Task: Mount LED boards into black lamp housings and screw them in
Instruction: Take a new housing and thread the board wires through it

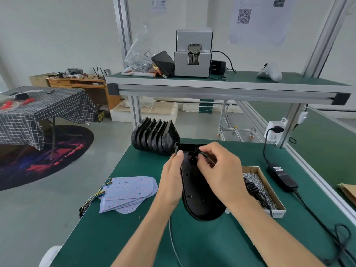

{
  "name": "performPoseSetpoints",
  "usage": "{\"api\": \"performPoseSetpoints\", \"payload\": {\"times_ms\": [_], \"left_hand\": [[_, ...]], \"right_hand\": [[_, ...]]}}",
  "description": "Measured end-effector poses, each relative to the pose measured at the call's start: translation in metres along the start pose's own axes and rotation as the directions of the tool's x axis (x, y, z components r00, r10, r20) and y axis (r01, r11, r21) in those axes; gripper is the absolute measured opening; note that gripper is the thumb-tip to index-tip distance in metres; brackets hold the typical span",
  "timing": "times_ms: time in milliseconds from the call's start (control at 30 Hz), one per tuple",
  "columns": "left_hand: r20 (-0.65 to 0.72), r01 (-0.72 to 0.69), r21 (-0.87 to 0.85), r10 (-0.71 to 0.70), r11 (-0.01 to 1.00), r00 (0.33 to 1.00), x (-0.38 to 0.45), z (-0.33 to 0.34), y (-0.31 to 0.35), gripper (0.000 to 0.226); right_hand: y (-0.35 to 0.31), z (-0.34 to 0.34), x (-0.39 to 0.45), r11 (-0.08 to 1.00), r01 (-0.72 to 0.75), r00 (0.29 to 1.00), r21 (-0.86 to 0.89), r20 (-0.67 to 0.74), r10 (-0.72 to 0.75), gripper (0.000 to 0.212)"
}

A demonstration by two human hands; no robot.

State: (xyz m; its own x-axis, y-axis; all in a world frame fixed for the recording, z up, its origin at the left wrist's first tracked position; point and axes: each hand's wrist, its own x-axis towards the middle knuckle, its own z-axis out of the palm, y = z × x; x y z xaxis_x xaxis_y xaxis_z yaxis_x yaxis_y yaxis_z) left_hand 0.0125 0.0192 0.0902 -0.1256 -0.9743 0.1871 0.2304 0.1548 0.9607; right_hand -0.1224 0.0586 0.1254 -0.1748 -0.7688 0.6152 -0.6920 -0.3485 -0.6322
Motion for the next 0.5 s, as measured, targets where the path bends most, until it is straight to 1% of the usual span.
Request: {"api": "performPoseSetpoints", "payload": {"times_ms": [67, 167, 267, 367, 500], "left_hand": [[0.021, -0.050, 0.056, 0.049, 0.997, 0.999, -0.001, 0.000, 0.001, 0.042], [0.055, -0.090, 0.130, 0.084, 0.987, 0.995, -0.006, 0.003, 0.005, 0.047], [0.047, -0.104, 0.155, 0.098, 0.982, 0.994, -0.009, 0.004, 0.005, 0.044], [0.047, -0.113, 0.177, 0.107, 0.978, 0.993, -0.011, 0.004, 0.004, 0.043], [0.065, -0.103, 0.176, 0.093, 0.979, 0.994, -0.012, 0.003, 0.004, 0.043]], "right_hand": [[-0.003, 0.001, -0.001, 0.991, 0.067, 0.997, -0.118, 0.053, -0.061, 0.012], [-0.003, 0.000, 0.002, 0.964, 0.116, 0.985, -0.238, 0.156, -0.080, 0.006], [-0.006, -0.003, 0.007, 0.930, 0.187, 0.963, -0.316, 0.246, -0.109, 0.009], [-0.010, -0.001, 0.007, 0.875, 0.265, 0.944, -0.406, 0.296, -0.149, 0.009], [-0.012, -0.002, 0.012, 0.841, 0.310, 0.923, -0.443, 0.351, -0.155, 0.009]]}}
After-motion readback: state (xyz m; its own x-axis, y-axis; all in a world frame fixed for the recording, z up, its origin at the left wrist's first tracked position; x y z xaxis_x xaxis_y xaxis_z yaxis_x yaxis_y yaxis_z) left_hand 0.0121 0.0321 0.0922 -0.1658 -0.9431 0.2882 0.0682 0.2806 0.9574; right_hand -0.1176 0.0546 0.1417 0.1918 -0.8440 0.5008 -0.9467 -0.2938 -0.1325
